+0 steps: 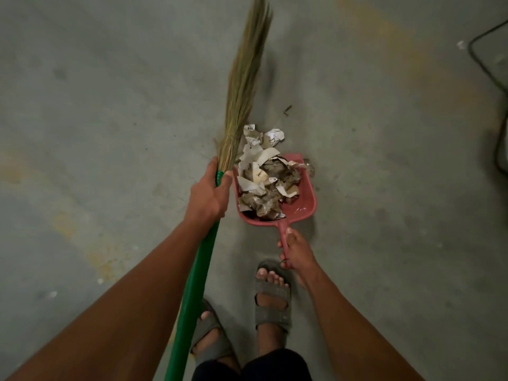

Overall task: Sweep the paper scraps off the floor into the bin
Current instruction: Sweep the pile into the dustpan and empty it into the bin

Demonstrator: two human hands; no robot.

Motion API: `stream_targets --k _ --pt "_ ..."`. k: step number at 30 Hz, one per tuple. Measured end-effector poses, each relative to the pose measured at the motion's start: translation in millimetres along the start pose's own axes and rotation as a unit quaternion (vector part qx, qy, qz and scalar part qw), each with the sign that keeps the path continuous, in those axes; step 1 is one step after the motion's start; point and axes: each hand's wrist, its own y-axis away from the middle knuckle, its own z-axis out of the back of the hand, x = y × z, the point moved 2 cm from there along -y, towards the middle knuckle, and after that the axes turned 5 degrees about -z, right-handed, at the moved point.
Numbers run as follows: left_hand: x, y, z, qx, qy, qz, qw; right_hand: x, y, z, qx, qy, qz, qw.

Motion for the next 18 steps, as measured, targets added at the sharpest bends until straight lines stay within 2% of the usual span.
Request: stream_targets --k 9,18 --pt "-28 52 5 0.025 -0.027 -0.008 0.999 -4 69 44 -0.014 -0.1 0.034 0.994" --pt "-87 107 -47 0.082 -0.043 -0.026 0.995 -7 136 120 -0.074 -0.181 0.067 0.978"
